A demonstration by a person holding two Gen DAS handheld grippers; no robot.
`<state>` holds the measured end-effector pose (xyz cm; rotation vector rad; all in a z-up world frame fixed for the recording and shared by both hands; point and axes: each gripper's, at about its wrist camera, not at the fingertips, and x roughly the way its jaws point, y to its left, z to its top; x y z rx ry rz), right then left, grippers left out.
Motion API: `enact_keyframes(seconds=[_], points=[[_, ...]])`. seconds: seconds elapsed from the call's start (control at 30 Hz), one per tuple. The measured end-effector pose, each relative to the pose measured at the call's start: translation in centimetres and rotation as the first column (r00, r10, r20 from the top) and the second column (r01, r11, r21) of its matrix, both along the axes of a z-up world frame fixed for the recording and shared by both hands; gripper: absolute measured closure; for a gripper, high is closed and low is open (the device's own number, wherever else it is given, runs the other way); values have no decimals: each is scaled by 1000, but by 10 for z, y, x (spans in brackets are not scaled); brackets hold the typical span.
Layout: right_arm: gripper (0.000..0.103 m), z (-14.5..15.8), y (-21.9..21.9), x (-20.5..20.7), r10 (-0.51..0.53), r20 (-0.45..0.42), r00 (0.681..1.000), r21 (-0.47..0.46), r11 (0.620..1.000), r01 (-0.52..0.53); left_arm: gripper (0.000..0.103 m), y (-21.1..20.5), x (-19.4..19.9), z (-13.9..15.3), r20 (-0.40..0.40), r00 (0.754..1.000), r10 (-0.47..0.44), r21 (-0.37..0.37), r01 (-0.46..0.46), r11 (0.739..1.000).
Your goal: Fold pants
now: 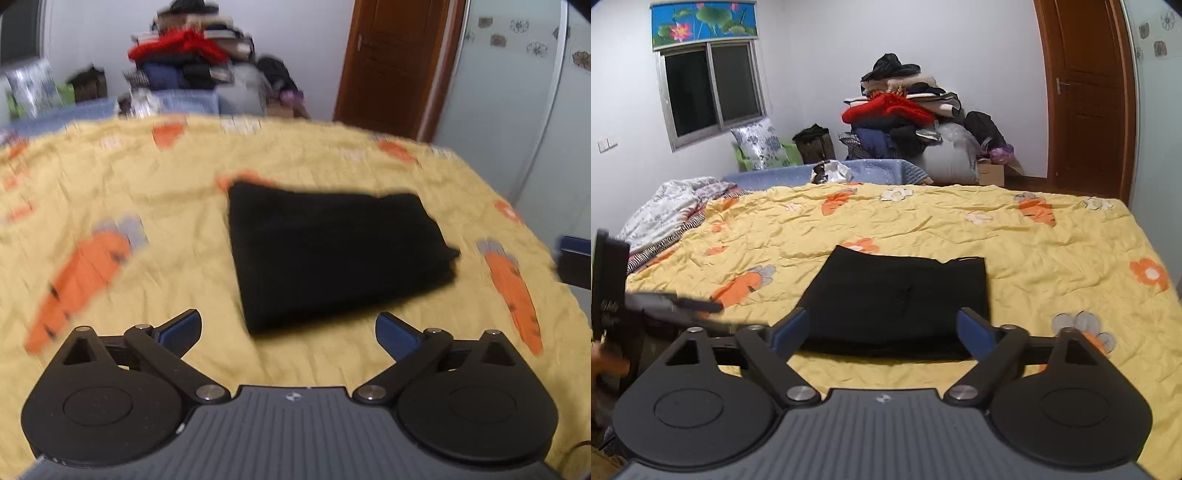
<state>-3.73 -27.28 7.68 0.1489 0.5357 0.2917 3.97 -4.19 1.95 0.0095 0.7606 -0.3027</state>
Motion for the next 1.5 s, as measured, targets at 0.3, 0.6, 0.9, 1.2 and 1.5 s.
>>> enact_keyframes(seconds=[0.3,0.6,0.9,1.2,1.5], points=[[12,-77,39,52,-124,-40,992,-57,991,121,6,25,37,-47,-103,991,83,-81,-91,993],[12,-99,32,54,-187,-49,981,-62,981,184,4,-22,24,-48,43,971,237,77,-240,968],[12,-99,31,51,-118,-29,993,-127,985,113,4,-14,21,-61,-55,983,177,15,-176,984],[12,-86,46,65,-51,8,999,-112,992,51,2,53,95,-52,-271,961,62,-351,-159,923],[12,-81,28,89,-129,-4,992,-162,979,127,8,48,145,-72,-334,942,-44,-567,-164,807]])
